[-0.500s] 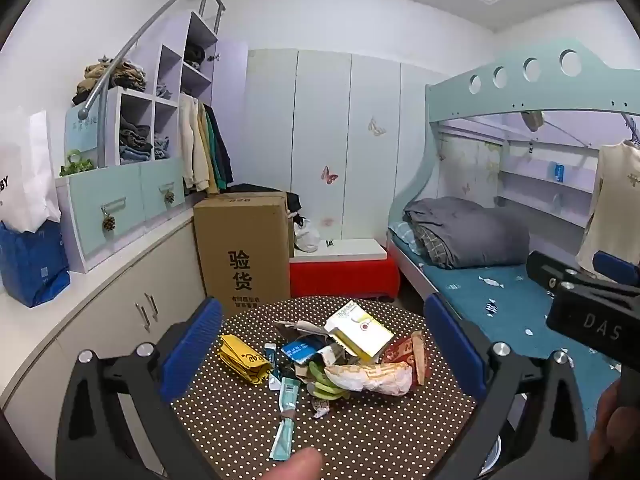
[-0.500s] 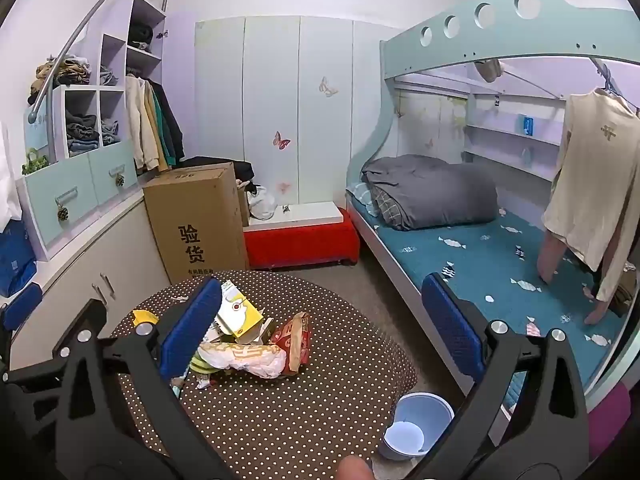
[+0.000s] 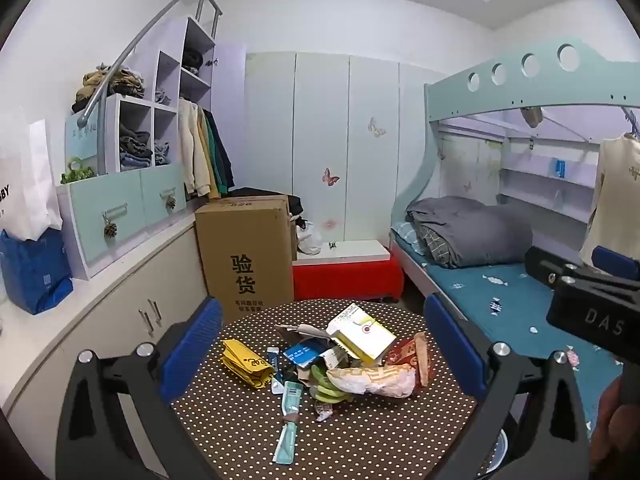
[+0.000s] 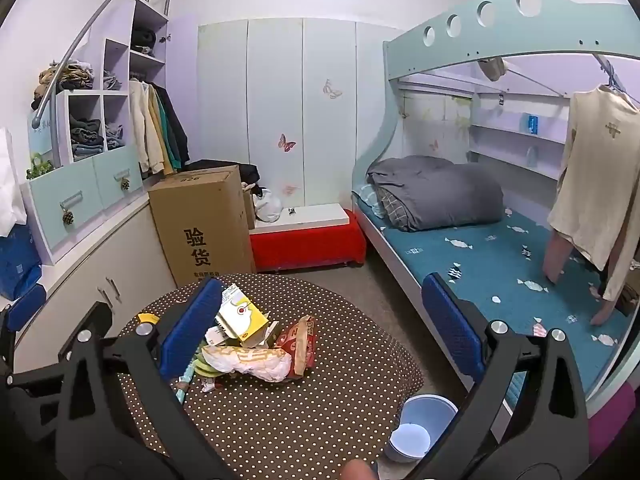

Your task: Collect trash

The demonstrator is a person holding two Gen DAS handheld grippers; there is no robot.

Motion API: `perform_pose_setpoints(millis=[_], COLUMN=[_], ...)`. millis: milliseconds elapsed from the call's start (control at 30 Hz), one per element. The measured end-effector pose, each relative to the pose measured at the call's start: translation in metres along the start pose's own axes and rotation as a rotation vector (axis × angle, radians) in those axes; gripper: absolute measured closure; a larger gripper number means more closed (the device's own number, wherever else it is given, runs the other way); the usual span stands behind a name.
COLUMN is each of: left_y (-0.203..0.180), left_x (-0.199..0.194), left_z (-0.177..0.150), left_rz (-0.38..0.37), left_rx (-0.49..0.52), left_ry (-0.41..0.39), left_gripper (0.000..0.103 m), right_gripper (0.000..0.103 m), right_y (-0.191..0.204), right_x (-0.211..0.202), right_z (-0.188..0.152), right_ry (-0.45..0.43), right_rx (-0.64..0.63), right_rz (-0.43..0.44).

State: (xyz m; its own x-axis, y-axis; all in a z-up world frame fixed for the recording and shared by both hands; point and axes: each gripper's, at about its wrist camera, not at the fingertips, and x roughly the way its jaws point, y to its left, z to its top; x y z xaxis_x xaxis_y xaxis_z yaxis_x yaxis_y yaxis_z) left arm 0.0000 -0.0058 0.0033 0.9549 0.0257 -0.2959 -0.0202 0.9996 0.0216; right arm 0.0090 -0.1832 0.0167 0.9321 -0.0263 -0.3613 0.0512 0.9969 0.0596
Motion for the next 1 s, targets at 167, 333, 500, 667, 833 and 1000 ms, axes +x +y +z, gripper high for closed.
perform_pose_setpoints(millis=[167, 333, 500, 667, 833, 1000], left_y=[0.003, 0.008, 0.015, 0.011, 0.01, 0.008], left_x=[-0.001, -0.002, 0.003, 0.004, 0.007, 0.009], left_z=[0.0, 0.0, 0.0, -0.002, -0.003, -0.006], left_rz=[0.005, -0.014, -0.001, 0.037, 0.025, 0.023], left_rx=[-0.012, -0.059, -0.089, -0.036, -0.029, -0.023], left_ry=[-0.019, -0.059, -0.042, -0.031, -0.007, 0.003], left_gripper=[0.004, 0.004, 0.004, 0.004, 0.004, 0.004], right_gripper=[0.005, 0.005, 0.005, 0.005, 0.005, 0.005], right_y=[-0.01, -0.008, -0.008, -0.009, -0.008, -0.008], right_x=[0.003, 0.004, 0.008, 0.009, 0.011, 0.015], right_z=[-0.007, -0.011, -0.013, -0.012, -0.013, -0.015], right_ry=[-0.007, -0.013, 0.0, 0.005, 0.01, 0.019], right_rx=[0.011, 0.007, 0.005, 0.007, 0.005, 0.004], right_rz=[0.009, 0.007, 0.005, 0.007, 0.012, 0.014])
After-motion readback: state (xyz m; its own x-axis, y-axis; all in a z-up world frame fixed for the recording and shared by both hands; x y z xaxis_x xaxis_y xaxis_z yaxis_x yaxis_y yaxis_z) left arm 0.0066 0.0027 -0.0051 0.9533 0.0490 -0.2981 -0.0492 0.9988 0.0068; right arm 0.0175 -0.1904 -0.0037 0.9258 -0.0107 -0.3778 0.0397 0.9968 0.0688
